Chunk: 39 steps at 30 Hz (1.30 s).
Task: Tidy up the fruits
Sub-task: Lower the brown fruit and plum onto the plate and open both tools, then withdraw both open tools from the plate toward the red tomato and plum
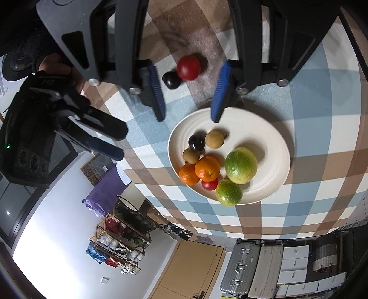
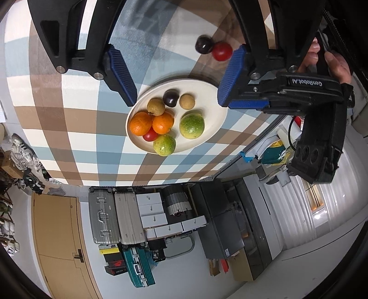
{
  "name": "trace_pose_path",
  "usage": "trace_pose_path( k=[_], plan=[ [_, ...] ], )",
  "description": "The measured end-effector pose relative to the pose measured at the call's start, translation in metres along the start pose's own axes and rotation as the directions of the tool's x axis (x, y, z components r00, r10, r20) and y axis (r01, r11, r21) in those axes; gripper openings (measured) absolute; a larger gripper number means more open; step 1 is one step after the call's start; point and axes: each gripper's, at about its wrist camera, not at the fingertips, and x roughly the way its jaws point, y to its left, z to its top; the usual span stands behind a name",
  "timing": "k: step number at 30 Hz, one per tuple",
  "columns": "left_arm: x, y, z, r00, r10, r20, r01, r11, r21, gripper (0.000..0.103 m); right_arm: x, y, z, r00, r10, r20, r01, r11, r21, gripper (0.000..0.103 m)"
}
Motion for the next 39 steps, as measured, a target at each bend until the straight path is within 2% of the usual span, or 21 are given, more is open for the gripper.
trace_pose_path(
  k=[5, 8, 13, 17, 22, 39],
  plan=[
    [-0.001, 0.002, -0.011, 1.000, 0.004, -0.015, -0.004, 1.000, -0.022, 0.051, -0.010, 0.009, -0.006, 1.000, -0.007, 0.012, 0.007, 1.000, -0.005, 0.083],
    [-0.002, 0.001, -0.017, 1.000, 0.015, -0.022, -0.015, 1.000, -0.023, 0.065, -0.015, 0.015, -0.009, 1.000, -0.008, 0.018, 0.008, 1.000, -0.010, 0.084],
    [-0.004, -0.003, -0.027, 0.999, 0.034, -0.019, -0.034, 0.999, -0.010, 0.069, -0.021, 0.022, -0.017, 1.000, -0.015, 0.018, 0.015, 1.000, -0.017, 0.086],
    [-0.002, -0.006, -0.033, 0.998, 0.055, -0.027, -0.055, 0.998, 0.006, 0.080, -0.023, 0.026, -0.024, 0.999, -0.028, 0.018, 0.028, 0.999, -0.020, 0.090],
    [0.004, -0.009, -0.043, 0.995, 0.076, -0.058, -0.075, 0.997, 0.021, 0.080, -0.024, 0.028, -0.033, 1.000, -0.026, 0.010, 0.026, 1.000, -0.005, 0.092],
    [0.015, -0.005, -0.052, 0.992, 0.100, -0.079, -0.098, 0.995, 0.030, 0.080, -0.030, 0.030, -0.050, 0.999, -0.041, -0.002, 0.041, 0.999, 0.022, 0.097]
  ],
)
